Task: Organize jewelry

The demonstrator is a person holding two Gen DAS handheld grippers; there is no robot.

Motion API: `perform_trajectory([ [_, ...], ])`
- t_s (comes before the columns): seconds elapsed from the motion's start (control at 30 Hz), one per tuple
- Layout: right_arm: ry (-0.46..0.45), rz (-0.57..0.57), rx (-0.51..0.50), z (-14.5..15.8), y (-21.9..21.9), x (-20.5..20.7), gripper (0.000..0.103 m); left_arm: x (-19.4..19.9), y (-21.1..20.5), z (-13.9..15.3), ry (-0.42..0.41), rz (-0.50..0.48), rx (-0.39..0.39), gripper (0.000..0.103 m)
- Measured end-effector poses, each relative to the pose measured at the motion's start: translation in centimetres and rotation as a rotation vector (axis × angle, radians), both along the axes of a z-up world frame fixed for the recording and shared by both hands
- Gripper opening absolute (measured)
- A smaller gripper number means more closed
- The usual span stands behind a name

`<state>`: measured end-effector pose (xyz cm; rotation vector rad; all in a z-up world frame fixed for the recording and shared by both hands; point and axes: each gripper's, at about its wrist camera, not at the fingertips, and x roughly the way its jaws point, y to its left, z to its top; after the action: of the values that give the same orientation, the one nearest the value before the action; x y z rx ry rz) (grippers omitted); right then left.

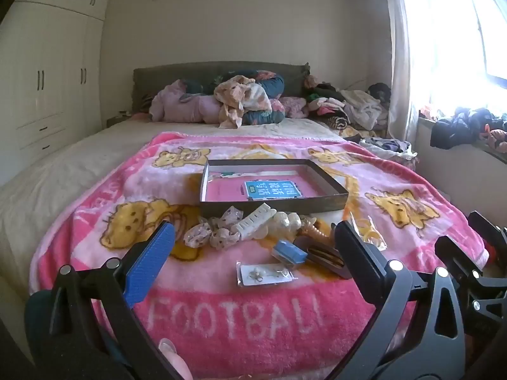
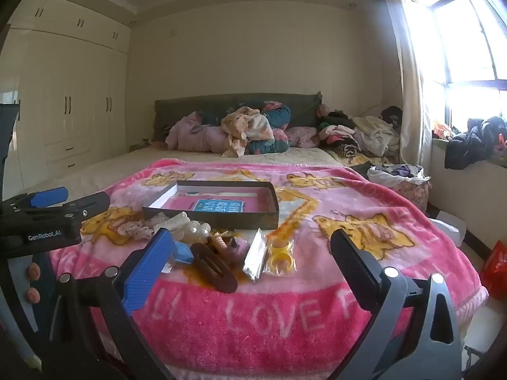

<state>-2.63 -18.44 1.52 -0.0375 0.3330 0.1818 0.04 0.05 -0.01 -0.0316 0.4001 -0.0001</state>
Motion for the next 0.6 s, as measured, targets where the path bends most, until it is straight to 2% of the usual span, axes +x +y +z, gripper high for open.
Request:
perform_trajectory([
  [0.6, 0.002, 0.003, 0.003, 0.12, -0.09, -0.09, 0.097, -0.13, -0.44, 0.44, -0.01, 0.0, 0.007, 0.093],
])
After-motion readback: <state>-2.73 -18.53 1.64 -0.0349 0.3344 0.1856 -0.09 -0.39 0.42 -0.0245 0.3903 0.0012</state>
